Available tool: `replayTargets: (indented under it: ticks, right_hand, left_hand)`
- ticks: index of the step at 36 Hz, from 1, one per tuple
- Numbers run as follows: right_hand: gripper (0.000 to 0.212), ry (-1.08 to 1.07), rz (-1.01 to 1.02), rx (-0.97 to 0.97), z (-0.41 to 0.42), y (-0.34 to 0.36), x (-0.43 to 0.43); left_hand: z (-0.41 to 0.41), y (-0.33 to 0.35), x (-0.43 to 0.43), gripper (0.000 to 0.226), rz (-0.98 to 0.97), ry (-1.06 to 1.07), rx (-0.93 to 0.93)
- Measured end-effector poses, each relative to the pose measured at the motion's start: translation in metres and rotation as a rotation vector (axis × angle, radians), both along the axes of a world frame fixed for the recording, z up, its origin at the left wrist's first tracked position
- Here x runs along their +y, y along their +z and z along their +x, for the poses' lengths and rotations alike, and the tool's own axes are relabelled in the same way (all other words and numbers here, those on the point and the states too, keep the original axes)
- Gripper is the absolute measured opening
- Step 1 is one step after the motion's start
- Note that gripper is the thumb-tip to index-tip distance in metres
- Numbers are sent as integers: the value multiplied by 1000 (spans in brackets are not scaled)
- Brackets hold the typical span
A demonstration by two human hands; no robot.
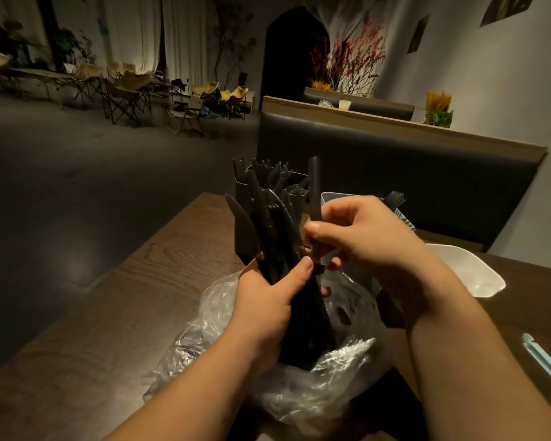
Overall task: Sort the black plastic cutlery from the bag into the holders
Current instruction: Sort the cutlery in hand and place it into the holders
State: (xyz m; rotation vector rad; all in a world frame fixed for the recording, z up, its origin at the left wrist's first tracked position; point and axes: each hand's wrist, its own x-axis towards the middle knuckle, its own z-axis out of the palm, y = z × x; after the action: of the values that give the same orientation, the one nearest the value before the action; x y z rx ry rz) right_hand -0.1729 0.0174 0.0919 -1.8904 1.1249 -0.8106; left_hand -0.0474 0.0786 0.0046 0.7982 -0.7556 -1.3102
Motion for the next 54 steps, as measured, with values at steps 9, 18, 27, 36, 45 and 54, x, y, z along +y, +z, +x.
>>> replayTargets:
  ticks: [9, 18, 27, 36, 45, 54]
  right_hand:
    - [33, -117, -118, -393, -14, 8, 5]
    - [24, 145, -69, -484, -27, 18, 12]
    - [17, -7, -196, -378, -23, 11, 9]
    - [4, -57, -108, -53, -6, -13, -5]
    - [12, -63, 64, -90, 4, -23, -3]
    - [40, 64, 2, -49, 0, -23, -6]
  left_hand:
    - [0, -3, -2, 12, 49, 33, -64]
    - [1, -1, -2, 23, -15, 90, -90]
    - [4, 1, -3, 36, -24, 173, -44]
    - [4, 3, -3, 31, -31, 196, -11]
    - [5, 2, -4, 36, -25, 178, -16]
    - [2, 5, -1, 32, -84, 118, -1]
